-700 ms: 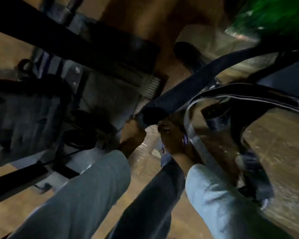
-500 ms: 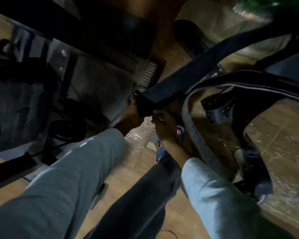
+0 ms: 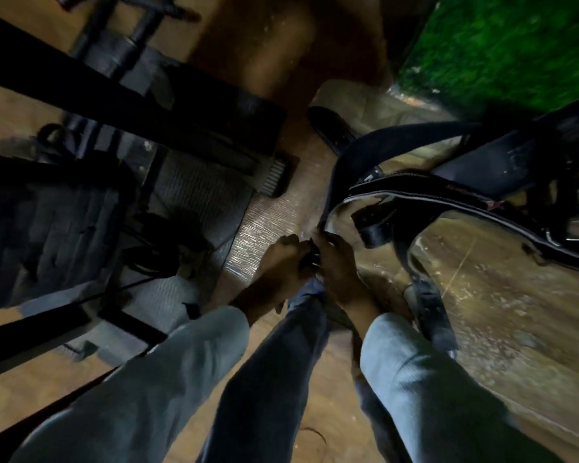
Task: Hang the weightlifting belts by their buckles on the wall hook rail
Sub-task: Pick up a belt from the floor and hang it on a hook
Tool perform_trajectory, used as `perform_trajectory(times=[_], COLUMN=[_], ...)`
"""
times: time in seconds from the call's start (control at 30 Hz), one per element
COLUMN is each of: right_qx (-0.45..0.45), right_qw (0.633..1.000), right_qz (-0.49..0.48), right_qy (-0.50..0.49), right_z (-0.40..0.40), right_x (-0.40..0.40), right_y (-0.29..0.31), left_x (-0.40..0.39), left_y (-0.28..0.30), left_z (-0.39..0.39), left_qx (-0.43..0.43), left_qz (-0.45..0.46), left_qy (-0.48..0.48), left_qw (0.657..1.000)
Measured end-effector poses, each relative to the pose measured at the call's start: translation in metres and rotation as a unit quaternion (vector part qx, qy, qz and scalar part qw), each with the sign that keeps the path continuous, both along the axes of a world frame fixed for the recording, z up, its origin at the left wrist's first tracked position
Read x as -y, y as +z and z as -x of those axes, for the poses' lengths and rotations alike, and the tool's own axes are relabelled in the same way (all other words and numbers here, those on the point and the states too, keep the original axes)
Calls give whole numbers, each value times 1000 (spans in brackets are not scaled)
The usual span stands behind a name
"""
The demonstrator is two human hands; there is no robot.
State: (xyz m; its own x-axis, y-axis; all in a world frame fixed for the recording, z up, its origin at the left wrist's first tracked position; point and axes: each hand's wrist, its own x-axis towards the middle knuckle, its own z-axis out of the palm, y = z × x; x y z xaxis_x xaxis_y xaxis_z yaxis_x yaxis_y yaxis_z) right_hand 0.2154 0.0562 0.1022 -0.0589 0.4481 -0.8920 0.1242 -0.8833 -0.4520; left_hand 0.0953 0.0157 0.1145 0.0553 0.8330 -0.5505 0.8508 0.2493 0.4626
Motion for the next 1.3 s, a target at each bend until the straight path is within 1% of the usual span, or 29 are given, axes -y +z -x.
perform_trajectory(times=[0.03,0.1,0.17,0.2,0.27,0.37,0.43,0.5,0.57,0.6,0.63,0.67,0.7,0.73,0.77,0.8,0.83,0.9,0.97,1.0,1.03,1.1,1.13,1.2,1.3], right_qx=[19,45,61,65,56,58,52,67,82,89,88,73,50,38,38,25,14,-7,-28,-38,-40,-33,-32,-51,-124], right_qw=[999,993,983,981,984,987,981,971,966,965,965,970,977,978,975,972,968,962,956,952,949,941,940,943,945], right_qz=[-16,-46,-51,-50,-46,-94,-136,-187,-212,-219,-224,-219,-203,-206,-219,-233,-249,-261,-272,-285,-299,-326,-326,-308,-254], right_qy=[20,101,165,178,164,120,128,133,120,113,101,70,31,3,-3,-21,-34,-85,-107,-100,-91,-89,-91,-115,-163], right_z=[-7,-22,-36,-42,-57,-78,-90,-100,-112,-120,-129,-137,-145,-155,-165,-174,-183,-200,-216,-223,-229,-240,-244,-251,-264], right_x=[-3,-10,-20,-21,-23,-20,-19,-25,-32,-35,-37,-39,-39,-39,-39,-38,-38,-34,-25,-20,-16,-10,-8,-10,-15], right_y=[12,48,102,122,171,241,292,341,380,401,420,439,456,475,492,512,531,565,595,609,617,637,646,663,694], left_x=[4,8,9,10,8,5,0,-7,-19,-25,-31,-38,-43,-49,-52,-56,-62,-77,-95,-104,-112,-123,-128,-138,-144], left_y=[13,47,93,113,162,237,286,334,372,391,413,435,453,474,496,513,530,555,578,589,595,614,623,639,672], left_z=[-8,-22,-34,-40,-53,-68,-73,-77,-80,-82,-85,-88,-93,-98,-105,-113,-121,-138,-153,-160,-165,-176,-178,-182,-185], left_qx=[0,35,76,82,77,75,108,164,239,262,280,307,356,412,458,487,514,558,574,558,550,523,513,521,562], left_qz=[-7,2,18,15,1,0,8,6,-16,-14,6,45,101,168,223,252,265,251,236,240,254,263,251,214,163], left_qy=[26,57,83,94,124,194,237,276,342,375,409,437,449,434,416,396,384,365,346,339,331,295,271,225,168], left_qw=[1000,998,994,992,989,978,965,947,909,889,868,844,813,783,753,737,720,702,704,719,723,755,775,795,793])
